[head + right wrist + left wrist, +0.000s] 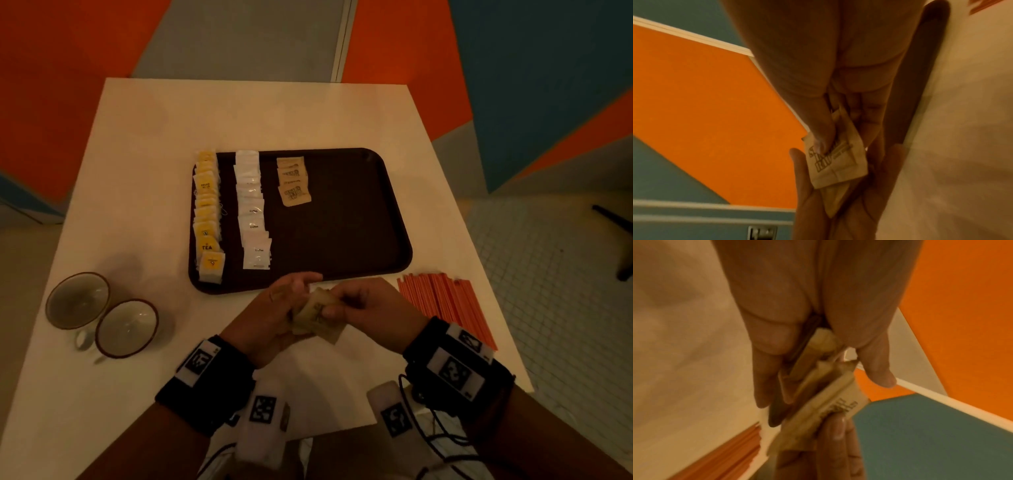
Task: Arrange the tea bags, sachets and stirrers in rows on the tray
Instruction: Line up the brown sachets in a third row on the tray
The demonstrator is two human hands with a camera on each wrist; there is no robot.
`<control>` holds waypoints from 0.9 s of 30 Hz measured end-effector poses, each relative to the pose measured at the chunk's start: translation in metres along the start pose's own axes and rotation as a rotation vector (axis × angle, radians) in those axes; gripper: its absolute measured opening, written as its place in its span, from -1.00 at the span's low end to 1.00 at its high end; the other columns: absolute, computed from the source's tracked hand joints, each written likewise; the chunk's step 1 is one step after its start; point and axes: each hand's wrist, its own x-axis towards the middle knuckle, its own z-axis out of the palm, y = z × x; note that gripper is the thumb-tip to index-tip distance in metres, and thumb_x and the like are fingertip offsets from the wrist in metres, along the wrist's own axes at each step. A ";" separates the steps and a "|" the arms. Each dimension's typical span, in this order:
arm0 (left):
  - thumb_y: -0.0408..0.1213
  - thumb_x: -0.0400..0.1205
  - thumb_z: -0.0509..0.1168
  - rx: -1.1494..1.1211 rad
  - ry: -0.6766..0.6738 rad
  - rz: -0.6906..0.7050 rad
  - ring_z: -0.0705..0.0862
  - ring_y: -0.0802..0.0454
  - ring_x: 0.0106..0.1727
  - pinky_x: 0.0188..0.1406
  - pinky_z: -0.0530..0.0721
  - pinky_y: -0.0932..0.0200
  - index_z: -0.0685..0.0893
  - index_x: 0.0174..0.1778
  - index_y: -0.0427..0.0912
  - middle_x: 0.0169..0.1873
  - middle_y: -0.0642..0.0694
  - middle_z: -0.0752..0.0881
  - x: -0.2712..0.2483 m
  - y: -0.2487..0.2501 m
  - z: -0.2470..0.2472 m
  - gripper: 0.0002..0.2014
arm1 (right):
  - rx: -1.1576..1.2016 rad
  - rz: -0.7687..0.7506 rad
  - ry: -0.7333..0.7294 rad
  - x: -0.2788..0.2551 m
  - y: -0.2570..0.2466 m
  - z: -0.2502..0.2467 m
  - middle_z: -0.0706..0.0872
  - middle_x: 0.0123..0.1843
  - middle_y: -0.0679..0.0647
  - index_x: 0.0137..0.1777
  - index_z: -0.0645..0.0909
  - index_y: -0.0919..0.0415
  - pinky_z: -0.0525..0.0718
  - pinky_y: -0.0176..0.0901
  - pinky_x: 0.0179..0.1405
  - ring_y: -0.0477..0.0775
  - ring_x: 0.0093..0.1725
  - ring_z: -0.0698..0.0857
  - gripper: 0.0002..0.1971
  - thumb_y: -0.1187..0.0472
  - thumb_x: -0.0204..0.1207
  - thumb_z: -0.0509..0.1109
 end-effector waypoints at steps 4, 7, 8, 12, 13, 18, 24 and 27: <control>0.03 0.43 0.16 -0.113 -0.035 0.049 0.76 -0.06 0.00 -0.06 0.76 -0.04 0.60 0.17 0.03 0.02 -0.11 0.75 -0.002 0.004 0.004 -0.59 | -0.051 -0.096 0.037 0.011 -0.008 0.008 0.60 0.03 0.00 -0.03 0.70 0.16 0.63 -0.38 -0.06 -0.03 0.00 0.61 -0.88 0.21 0.46 0.44; 0.13 0.44 0.09 -0.196 -0.026 0.025 0.77 -0.06 0.00 -0.10 0.79 -0.04 0.58 0.22 -0.01 0.03 -0.14 0.76 -0.002 0.007 0.006 -0.50 | -0.160 -0.171 0.104 0.016 -0.008 0.009 0.49 0.08 -0.08 0.04 0.68 0.06 0.48 -0.61 -0.07 -0.05 0.10 0.48 -0.82 0.17 0.43 0.47; 0.18 0.42 0.06 -0.210 -0.023 0.014 0.74 -0.09 0.04 -0.06 0.78 -0.06 0.58 0.23 0.00 0.06 -0.17 0.75 -0.002 0.007 0.005 -0.45 | -0.223 -0.218 0.133 0.018 -0.007 0.009 0.51 0.11 -0.12 0.07 0.67 -0.01 0.45 -0.54 0.03 -0.02 0.15 0.46 -0.78 0.12 0.41 0.47; 0.27 0.47 -0.03 -0.249 -0.014 -0.042 0.68 -0.11 0.10 0.03 0.72 0.03 0.59 0.28 -0.02 0.20 -0.29 0.67 -0.002 0.010 0.005 -0.37 | -0.584 -0.407 0.156 0.021 -0.010 0.012 0.50 0.44 -0.04 0.36 0.48 -0.11 0.44 0.18 0.35 0.19 0.43 0.43 -0.58 -0.03 0.48 0.24; 0.28 0.49 -0.04 -0.244 -0.005 -0.070 0.67 -0.13 0.14 0.07 0.70 0.04 0.61 0.25 -0.04 0.22 -0.29 0.67 -0.001 0.011 0.005 -0.37 | -0.664 -0.421 0.107 0.021 -0.012 0.014 0.43 0.52 0.00 0.45 0.40 -0.04 0.37 0.22 0.41 0.21 0.51 0.35 -0.52 -0.04 0.52 0.14; 0.39 0.50 -0.16 -0.198 -0.015 -0.215 0.78 -0.05 0.05 -0.01 0.76 0.01 0.63 0.12 -0.03 0.04 -0.17 0.79 0.004 0.016 0.006 -0.31 | -0.870 -0.388 -0.173 0.020 -0.011 0.022 0.16 0.66 0.13 0.61 0.02 0.20 -0.01 0.19 0.59 0.12 0.66 0.06 -0.17 -0.29 0.45 0.00; 0.48 0.33 -0.08 -0.153 -0.004 -0.228 0.79 -0.01 -0.02 -0.07 0.73 -0.03 0.63 0.02 0.06 -0.12 -0.08 0.84 0.004 0.015 0.004 -0.32 | -0.987 -0.421 -0.286 0.033 -0.017 0.013 0.09 0.67 0.14 0.62 -0.07 0.20 -0.10 0.21 0.62 0.11 0.67 -0.02 -0.23 0.14 0.55 0.31; 0.42 0.23 0.01 -0.139 0.014 -0.163 0.76 0.00 0.07 -0.06 0.72 0.02 0.63 0.02 0.07 0.00 -0.10 0.80 0.006 0.015 0.005 -0.34 | -0.908 -0.417 -0.243 0.040 -0.020 0.020 0.19 0.63 0.16 0.61 0.01 0.20 -0.02 0.16 0.63 0.13 0.63 0.12 -0.25 0.14 0.53 0.33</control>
